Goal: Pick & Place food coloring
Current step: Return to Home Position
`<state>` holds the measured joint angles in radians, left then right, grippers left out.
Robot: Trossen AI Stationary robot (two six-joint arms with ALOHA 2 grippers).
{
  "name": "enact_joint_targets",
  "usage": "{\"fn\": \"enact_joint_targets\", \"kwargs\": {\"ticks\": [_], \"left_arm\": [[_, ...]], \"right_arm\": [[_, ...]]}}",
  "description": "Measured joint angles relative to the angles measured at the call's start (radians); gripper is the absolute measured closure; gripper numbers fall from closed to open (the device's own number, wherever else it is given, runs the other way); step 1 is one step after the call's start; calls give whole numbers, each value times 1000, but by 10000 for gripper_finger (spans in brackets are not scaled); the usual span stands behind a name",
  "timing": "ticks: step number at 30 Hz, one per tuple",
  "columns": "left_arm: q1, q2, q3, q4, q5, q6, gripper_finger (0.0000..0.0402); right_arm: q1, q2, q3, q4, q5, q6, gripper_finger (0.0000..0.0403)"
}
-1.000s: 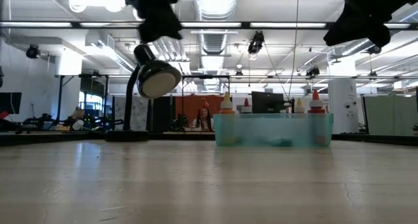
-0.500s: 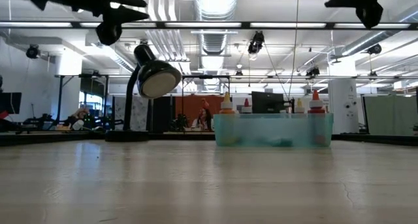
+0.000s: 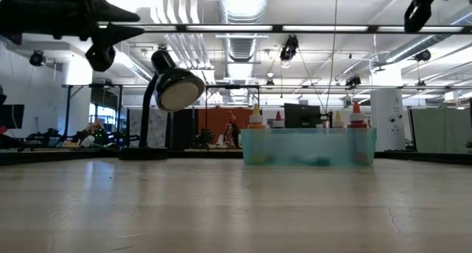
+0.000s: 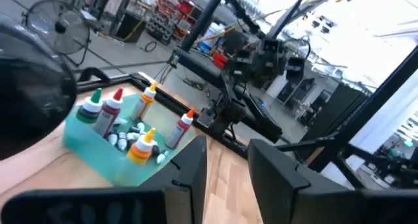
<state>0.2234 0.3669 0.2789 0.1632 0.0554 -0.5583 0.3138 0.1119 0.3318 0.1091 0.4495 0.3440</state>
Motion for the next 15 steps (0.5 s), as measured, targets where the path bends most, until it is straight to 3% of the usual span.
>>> {"fn": "enact_joint_targets", "kwargs": {"ticks": [3, 6, 10, 12, 15], "left_arm": [[0, -57, -49, -15, -25, 2, 316], [0, -103, -98, -12, -13, -132, 317], [-5, -154, -149, 34, 166, -77, 317], [-5, -179, -164, 87, 236, -29, 317], [-4, -207, -177, 90, 250, 2, 317]], "right_arm": [[0, -61, -60, 2, 47, -13, 335], [0, -110, -120, -1, 77, 7, 335], [0, -107, -160, 8, 78, 109, 335], [0, -94, -170, 36, 65, 74, 335], [0, -92, -193, 108, -44, -34, 335]]}}
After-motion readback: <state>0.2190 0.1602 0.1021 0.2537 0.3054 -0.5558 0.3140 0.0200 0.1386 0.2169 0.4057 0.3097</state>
